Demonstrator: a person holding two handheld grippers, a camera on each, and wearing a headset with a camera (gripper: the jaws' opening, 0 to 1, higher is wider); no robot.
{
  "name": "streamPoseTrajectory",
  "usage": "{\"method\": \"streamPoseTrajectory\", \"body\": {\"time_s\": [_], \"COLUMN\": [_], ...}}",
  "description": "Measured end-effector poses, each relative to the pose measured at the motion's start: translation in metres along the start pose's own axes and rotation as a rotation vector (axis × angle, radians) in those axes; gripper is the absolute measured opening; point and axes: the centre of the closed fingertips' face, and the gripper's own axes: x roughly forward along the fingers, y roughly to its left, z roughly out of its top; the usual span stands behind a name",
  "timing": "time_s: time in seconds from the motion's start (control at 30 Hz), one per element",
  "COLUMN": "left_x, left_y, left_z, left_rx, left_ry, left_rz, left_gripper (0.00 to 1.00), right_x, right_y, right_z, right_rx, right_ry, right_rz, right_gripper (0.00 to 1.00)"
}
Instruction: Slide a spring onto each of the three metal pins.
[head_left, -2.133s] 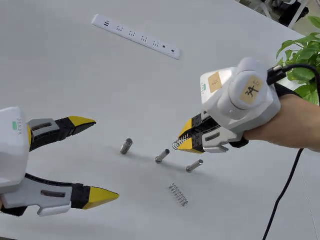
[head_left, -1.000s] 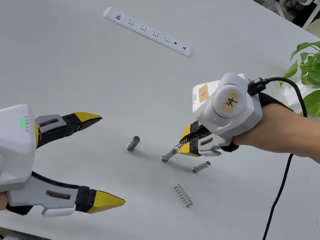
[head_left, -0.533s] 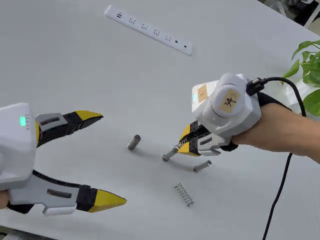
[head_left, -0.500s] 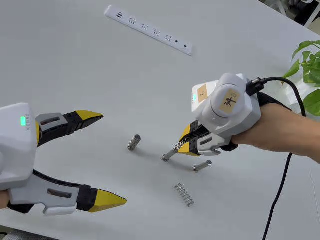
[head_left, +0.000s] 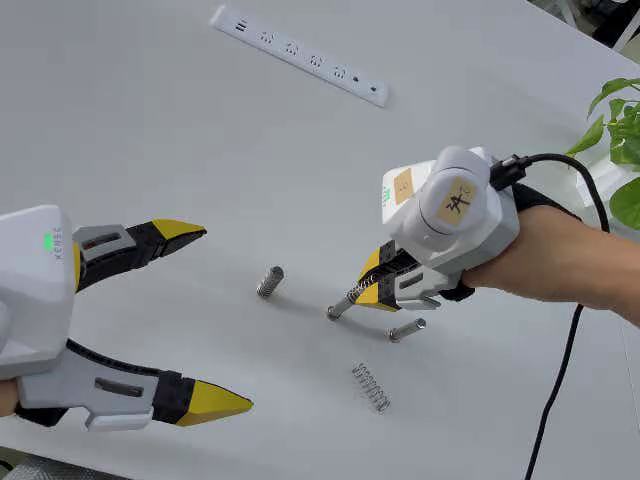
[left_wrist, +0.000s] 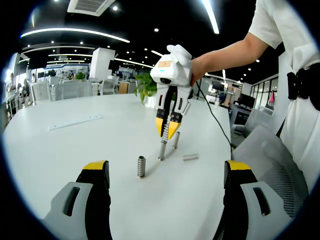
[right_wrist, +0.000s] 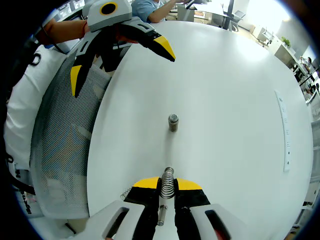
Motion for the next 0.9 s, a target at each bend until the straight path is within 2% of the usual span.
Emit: {"method": "streamPoseTrajectory", "body": {"time_s": [0.9], "left_x": [0.003], "left_y": [-0.003], "left_z": [-0.002], "left_rx": [-0.015], "left_ry": [-0.004], "left_rz": [-0.013], "left_gripper": [0.93], "right_x": [0.017], "right_y": [-0.001], "right_z": [-0.004], "right_rx": [-0.008], "right_ry": [0.015], "right_rz": [0.013], "right_gripper": [0.07]}}
